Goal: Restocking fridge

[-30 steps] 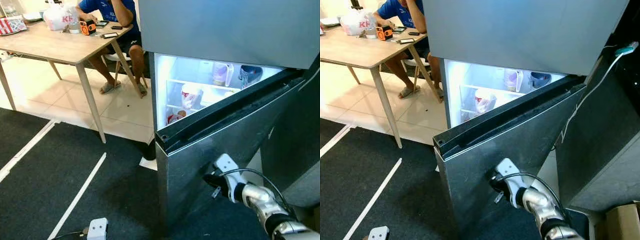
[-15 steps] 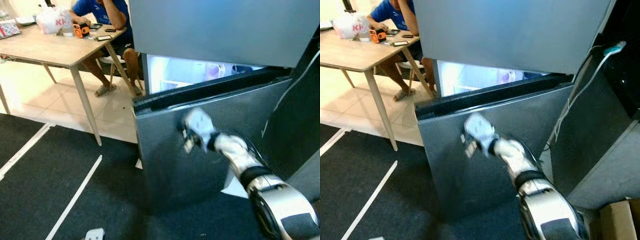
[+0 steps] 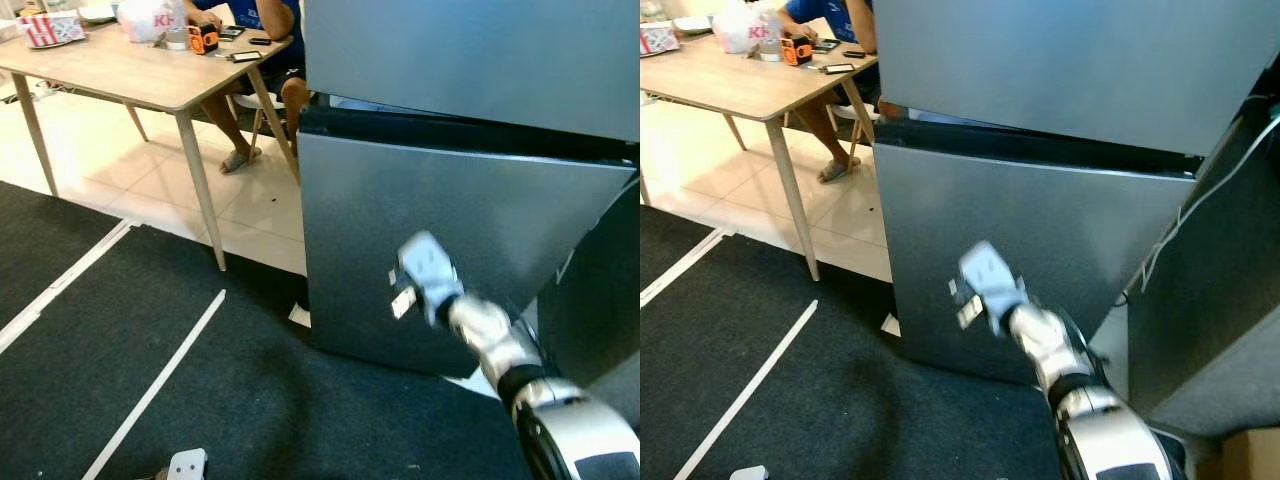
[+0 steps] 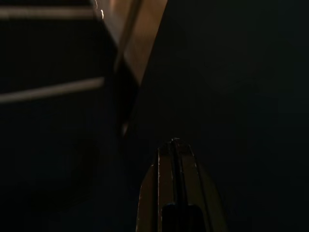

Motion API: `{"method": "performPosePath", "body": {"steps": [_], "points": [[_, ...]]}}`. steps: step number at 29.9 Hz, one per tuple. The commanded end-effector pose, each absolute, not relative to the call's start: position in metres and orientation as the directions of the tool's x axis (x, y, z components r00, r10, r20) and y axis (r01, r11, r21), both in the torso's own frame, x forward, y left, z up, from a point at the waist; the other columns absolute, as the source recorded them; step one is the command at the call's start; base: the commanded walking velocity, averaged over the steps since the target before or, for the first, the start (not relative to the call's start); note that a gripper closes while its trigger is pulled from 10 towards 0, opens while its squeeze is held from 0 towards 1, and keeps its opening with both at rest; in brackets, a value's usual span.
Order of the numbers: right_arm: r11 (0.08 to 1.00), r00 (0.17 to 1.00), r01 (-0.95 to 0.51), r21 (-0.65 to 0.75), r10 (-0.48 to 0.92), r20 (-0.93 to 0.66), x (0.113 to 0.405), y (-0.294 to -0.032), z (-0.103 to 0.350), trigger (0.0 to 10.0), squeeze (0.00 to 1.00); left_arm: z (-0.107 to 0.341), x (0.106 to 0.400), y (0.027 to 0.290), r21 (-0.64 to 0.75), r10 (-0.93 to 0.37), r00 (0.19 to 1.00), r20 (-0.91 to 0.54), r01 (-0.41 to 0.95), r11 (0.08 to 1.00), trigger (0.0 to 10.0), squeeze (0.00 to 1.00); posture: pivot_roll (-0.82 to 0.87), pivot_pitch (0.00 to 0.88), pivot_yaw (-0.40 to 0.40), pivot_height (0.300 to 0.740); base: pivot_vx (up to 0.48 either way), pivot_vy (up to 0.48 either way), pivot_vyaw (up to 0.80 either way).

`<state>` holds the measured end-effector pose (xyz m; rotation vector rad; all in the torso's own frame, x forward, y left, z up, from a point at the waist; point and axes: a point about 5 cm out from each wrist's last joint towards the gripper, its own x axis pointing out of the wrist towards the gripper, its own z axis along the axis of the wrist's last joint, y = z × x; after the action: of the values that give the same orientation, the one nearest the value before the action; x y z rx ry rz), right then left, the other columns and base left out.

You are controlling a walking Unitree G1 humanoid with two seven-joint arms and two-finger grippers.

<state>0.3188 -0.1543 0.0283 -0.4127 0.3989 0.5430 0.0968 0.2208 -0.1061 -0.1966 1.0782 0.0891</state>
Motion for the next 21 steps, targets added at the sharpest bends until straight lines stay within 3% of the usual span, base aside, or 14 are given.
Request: {"method": "performPosePath", "body": {"steps": [1,2,6,11,17,21], "points": [[0.796,0.768,-0.550,-0.254,0.363,-0.527,0.308,-0.162,0.014,10.0,0.00,-0.107,0.095,0.222,-0.105,-0.018,0.461,-0.887,-0.163,0.981,10.0,0.00,-0.04,0.000,0.002,0.740,0.000,0.000,0.00],[0.796,0.768,-0.550,-0.254,0.363,-0.527,0.308,-0.162,0.014,10.0,0.00,-0.107,0.095,0.222,-0.105,-0.018,0.461,-0.887,-0.163,0.981,10.0,0.00,-0.04,0.000,0.002,0.740,0.000,0.000,0.00],[0.863,0.594,-0.484,-0.141,0.206,-0.778,0.226,-0.191,-0.056,10.0,0.00,-0.105,0.102,0.219,-0.100,-0.017,0.472,-0.881,-0.152,0.983,10.0,0.00,-0.04,0.000,0.004,0.740,0.000,0.000,0.00],[0.904,0.443,-0.423,-0.058,0.150,-0.884,0.167,-0.204,-0.087,10.0,0.00,-0.104,0.106,0.219,-0.082,-0.008,0.481,-0.877,-0.133,0.988,10.0,0.00,-0.05,0.000,0.006,0.740,0.000,0.000,0.00],[0.920,0.328,-0.391,-0.018,0.121,-0.937,0.123,-0.214,-0.101,10.0,0.00,-0.104,0.107,0.219,-0.066,-0.001,0.479,-0.878,-0.120,0.991,10.0,0.00,-0.05,0.000,0.002,0.740,0.000,0.000,0.21],[0.919,0.317,-0.393,-0.020,0.116,-0.941,0.119,-0.216,-0.102,10.0,0.00,-0.104,0.107,0.219,-0.059,0.001,0.480,-0.877,-0.110,0.992,10.0,0.00,-0.05,0.000,0.000,0.740,0.000,0.000,0.64]]}}
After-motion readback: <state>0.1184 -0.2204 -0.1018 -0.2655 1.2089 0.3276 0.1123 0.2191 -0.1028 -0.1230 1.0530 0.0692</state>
